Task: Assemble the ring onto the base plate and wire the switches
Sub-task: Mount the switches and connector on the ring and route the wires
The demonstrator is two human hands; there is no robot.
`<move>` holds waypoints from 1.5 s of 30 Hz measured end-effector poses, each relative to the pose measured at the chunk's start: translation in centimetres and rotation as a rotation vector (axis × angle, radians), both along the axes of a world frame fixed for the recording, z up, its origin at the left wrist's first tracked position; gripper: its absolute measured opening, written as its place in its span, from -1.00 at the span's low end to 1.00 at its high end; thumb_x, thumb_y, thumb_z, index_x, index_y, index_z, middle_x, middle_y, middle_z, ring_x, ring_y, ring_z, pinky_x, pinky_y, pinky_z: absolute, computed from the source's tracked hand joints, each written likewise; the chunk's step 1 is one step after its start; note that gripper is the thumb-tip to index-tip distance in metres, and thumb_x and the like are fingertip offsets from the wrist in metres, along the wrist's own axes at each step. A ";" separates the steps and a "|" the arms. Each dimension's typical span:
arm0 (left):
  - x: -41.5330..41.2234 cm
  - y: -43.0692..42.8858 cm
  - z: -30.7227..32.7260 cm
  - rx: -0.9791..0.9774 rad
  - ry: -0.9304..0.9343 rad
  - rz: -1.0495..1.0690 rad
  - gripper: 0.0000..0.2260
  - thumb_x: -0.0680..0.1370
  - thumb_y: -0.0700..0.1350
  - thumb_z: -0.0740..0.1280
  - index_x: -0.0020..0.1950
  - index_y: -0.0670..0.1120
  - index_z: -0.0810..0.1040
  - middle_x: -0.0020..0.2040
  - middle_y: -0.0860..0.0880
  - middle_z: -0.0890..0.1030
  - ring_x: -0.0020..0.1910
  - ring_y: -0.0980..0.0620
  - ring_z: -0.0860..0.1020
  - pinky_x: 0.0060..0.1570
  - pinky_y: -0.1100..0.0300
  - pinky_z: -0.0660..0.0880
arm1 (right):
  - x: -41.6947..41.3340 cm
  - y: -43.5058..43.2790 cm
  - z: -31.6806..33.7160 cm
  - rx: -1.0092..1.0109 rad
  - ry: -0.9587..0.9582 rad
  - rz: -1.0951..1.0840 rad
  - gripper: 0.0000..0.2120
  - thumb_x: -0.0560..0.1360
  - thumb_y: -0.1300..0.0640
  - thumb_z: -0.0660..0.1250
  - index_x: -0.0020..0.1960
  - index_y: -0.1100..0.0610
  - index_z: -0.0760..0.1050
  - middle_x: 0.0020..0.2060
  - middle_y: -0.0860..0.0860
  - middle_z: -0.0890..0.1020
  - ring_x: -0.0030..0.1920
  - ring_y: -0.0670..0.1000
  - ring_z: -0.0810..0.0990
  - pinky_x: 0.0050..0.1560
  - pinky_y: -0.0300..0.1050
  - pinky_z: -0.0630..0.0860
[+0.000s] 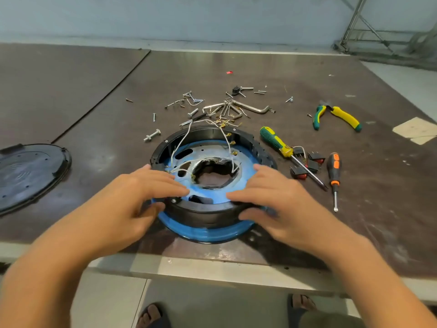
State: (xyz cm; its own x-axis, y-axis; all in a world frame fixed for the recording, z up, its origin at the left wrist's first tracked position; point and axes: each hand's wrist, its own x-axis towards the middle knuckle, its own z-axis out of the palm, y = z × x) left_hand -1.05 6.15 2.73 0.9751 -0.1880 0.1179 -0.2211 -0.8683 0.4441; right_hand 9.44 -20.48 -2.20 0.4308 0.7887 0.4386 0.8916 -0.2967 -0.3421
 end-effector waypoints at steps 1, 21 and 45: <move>-0.3 0.0 0.1 -0.002 -0.005 0.008 -0.49 0.47 -0.26 0.41 0.28 0.26 0.54 0.19 0.46 0.47 0.26 0.50 0.38 0.50 0.33 0.03 | -0.8 0.9 -0.3 0.012 -0.019 0.027 -0.69 0.47 0.27 0.49 0.20 0.20 0.63 -0.11 0.07 0.64 -0.04 0.14 0.59 0.20 0.15 0.47; 0.0 -1.6 0.1 0.193 0.189 0.101 -0.57 0.44 -0.26 0.29 0.06 0.30 0.47 0.15 0.39 0.43 0.21 0.25 0.45 0.21 0.11 0.48 | 0.1 0.3 -0.2 0.185 0.065 0.057 -0.65 0.46 0.40 0.44 0.22 0.21 0.57 0.13 0.02 0.61 0.20 0.05 0.54 0.21 -0.03 0.50; 3.0 -9.6 -3.9 0.281 -0.247 0.251 -0.76 0.57 0.17 0.13 -0.09 0.05 0.46 -0.31 0.12 0.45 -0.37 0.13 0.44 -0.44 0.23 0.42 | 5.6 -6.0 -1.6 -0.248 0.245 -0.727 -0.67 0.54 0.20 0.37 0.30 0.08 0.57 0.31 0.04 0.50 0.32 0.12 0.42 0.25 0.09 0.46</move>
State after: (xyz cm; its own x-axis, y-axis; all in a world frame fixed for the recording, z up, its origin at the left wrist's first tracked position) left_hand 1.96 -3.45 -1.20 0.9436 -0.0074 0.3310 -0.0581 -0.9879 0.1438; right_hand 15.07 -26.50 -3.81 0.9350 0.3356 0.1145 0.3541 -0.8669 -0.3509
